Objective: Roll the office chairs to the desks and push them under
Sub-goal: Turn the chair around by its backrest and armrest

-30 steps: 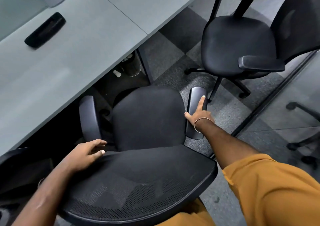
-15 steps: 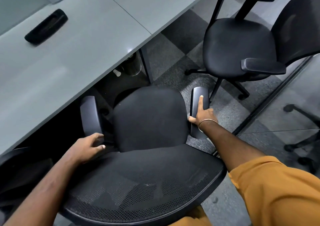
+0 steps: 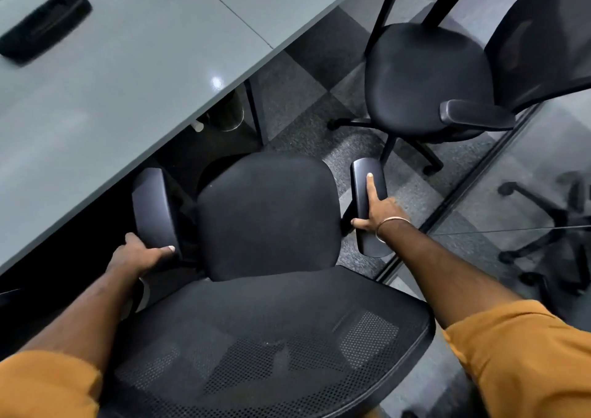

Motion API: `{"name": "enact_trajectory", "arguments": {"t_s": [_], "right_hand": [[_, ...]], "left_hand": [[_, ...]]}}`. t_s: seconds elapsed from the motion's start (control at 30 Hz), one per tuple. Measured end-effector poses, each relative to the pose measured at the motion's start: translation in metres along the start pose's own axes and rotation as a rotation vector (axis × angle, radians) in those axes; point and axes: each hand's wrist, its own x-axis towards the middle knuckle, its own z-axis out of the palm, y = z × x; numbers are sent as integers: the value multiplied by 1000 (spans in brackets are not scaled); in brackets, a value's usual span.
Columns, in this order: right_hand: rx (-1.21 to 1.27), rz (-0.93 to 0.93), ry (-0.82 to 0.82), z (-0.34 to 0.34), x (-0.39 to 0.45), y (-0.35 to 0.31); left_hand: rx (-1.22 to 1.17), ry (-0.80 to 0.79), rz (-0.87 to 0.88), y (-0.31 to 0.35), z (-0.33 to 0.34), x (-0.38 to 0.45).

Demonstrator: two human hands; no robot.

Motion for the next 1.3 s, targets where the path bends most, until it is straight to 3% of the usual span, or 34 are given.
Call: {"name": "enact_trajectory", "arguments": {"t_s": [0.13,0.2,0.37,0.5,0.7,1.0,1.2,1.3], "right_hand": [[-189,14,23,-34,-16,-26],[-251,-68,56,-48,-31,-54],[-187,-397,-83,-39,-66,-128],[-78,-538,-121,-22,-83,-161],[-177,-531,-203,-8,-84,-148],[-111,-525,-170,-16,-92,-139],[-14,-534,-136,-33,-115,-118],[79,-517,-119,-40,-133,-101]], "left_hand": [[-80,-21,-6,5,10,12],[-168,19,-14,10,12,15],[-264,117,-30,22,20,23],[-249,159,-11,22,22,33],[-157,144,49,13,10,41],[-132,27,-8,20,-7,43],[-132,-60,434,16,-54,1],[-234,-184,601,-10,-66,-50]]}}
